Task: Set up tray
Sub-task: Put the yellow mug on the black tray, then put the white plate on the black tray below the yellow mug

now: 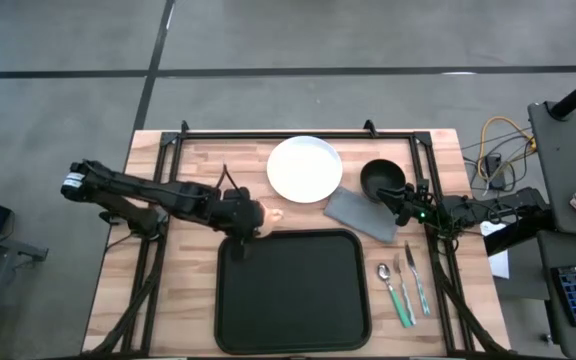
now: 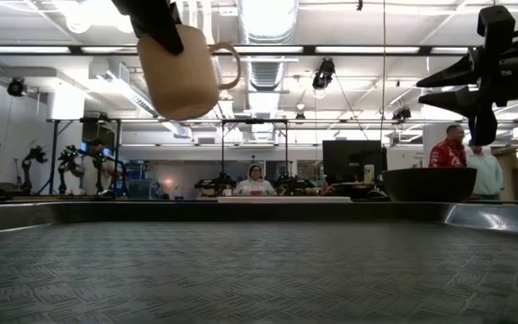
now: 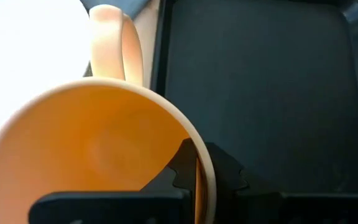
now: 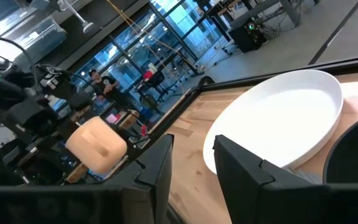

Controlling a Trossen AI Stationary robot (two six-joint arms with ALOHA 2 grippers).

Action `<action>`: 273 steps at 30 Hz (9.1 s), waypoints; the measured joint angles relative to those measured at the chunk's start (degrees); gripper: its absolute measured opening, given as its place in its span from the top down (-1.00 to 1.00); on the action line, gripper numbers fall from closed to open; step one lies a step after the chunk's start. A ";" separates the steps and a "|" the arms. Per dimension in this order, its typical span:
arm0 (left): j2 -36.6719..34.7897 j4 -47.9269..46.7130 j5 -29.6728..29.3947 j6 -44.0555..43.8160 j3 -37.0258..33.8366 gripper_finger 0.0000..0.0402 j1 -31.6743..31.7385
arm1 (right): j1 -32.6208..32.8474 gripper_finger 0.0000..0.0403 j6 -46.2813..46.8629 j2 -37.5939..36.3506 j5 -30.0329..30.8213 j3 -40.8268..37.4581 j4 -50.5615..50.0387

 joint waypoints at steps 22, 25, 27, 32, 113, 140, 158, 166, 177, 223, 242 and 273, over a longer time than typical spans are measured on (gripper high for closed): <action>0.02 1.74 1.22 -11.49 -10.25 1.00 -8.98 | -0.02 0.48 -1.66 0.02 0.36 0.00 0.01; 0.02 4.45 1.51 -12.81 -12.09 1.00 -9.73 | -0.02 0.48 -2.22 0.02 0.48 0.00 0.00; 0.02 6.78 1.75 -13.15 -13.39 1.00 -10.40 | -0.02 0.47 -2.59 0.02 0.48 0.00 0.00; 0.02 7.49 2.06 -14.28 -15.90 1.00 -10.99 | -0.02 0.46 -2.85 0.02 0.48 0.00 0.00; 7.85 -0.05 1.20 -6.86 -8.45 -0.28 -12.39 | 0.00 0.52 -2.88 0.04 0.39 0.00 0.00; 7.72 10.53 -6.90 0.11 2.42 -0.29 -1.54 | 0.00 0.53 -3.43 0.04 0.33 0.00 0.00; 10.53 30.88 -4.00 19.18 -2.85 -0.29 11.16 | -0.02 0.53 -3.12 0.00 0.28 0.00 0.00; 20.38 26.53 -2.95 21.09 8.10 -0.29 14.57 | -0.02 0.53 -3.08 0.38 0.24 0.00 0.00; 33.76 12.37 -2.74 27.54 19.24 -0.29 16.64 | -0.02 0.53 -3.08 0.85 0.24 0.00 0.00; 37.57 17.79 -1.40 37.98 8.51 -0.01 23.40 | 0.00 0.53 -4.63 1.20 0.33 0.00 0.00; 37.24 21.35 -0.01 39.86 5.04 0.58 24.52 | 0.00 0.53 -4.61 1.18 0.44 0.00 0.00; 37.05 13.95 -4.06 39.81 14.85 1.00 24.11 | 0.00 0.53 -4.61 1.17 0.42 0.00 0.00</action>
